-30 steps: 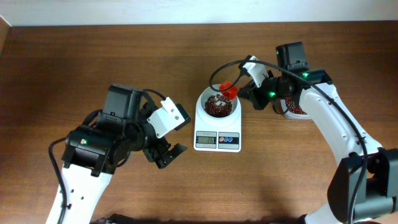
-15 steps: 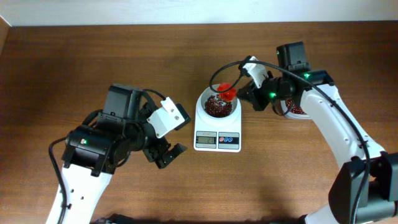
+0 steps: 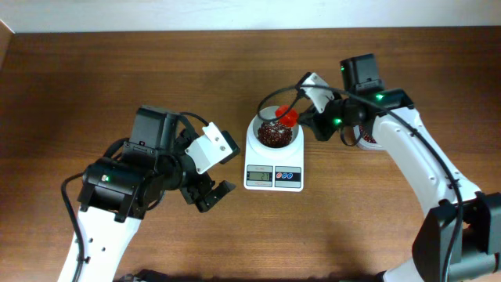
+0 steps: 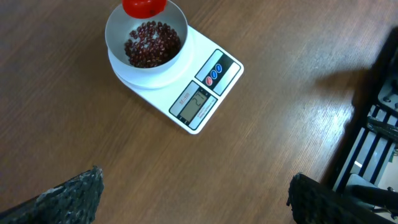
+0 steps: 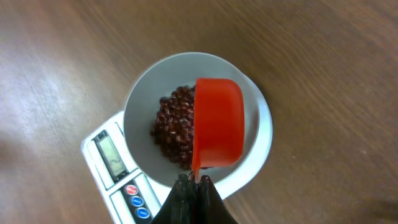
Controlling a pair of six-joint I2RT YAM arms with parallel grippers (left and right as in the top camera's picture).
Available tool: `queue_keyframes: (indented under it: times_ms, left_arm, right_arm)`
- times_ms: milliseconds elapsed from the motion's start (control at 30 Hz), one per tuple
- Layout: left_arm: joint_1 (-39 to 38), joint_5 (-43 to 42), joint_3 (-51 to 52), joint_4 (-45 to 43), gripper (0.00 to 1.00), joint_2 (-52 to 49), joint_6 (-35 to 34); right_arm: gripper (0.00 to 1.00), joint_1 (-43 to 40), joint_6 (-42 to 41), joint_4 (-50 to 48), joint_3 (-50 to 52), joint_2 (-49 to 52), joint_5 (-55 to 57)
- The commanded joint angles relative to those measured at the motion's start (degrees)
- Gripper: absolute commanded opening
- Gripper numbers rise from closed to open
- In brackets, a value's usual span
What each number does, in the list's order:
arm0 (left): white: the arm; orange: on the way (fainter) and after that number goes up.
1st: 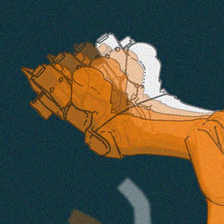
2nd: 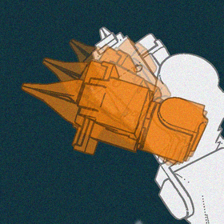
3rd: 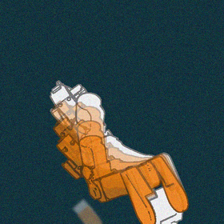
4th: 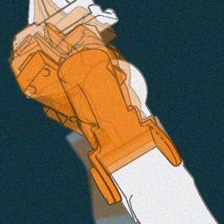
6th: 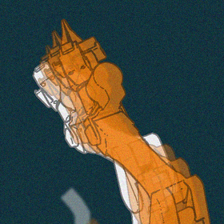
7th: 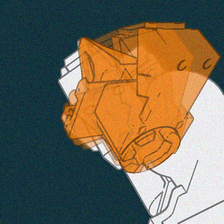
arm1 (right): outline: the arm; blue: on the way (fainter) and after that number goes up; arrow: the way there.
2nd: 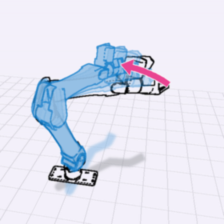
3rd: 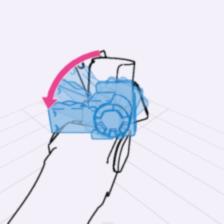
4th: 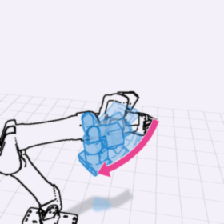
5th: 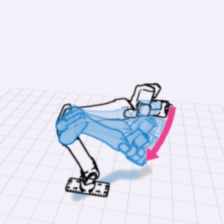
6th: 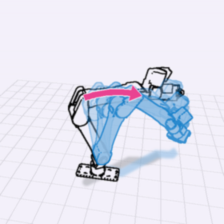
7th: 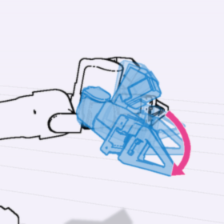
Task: Scoop and weigh 50g on scale
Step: 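Tilt the scoop with the right gripper to pour beans into the bowl, then carry the empty scoop right back to the bean tub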
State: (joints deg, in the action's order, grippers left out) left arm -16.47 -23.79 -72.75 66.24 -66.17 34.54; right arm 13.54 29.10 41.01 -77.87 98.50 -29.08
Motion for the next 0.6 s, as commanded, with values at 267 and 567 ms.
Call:
queue_keyframes:
  times_ms: [267, 567]
  left_arm:
    - [0.28, -0.85, -0.96, -0.11, 0.99, -0.04, 0.87]
    - [0.28, -0.85, -0.96, -0.11, 0.99, -0.04, 0.87]
  right_arm:
    - [0.04, 3.23, -0.42, -0.26, -1.2, -3.21, 1.27]
    - [0.04, -2.1, -8.17, 9.51, -2.95, -18.56, 2.82]
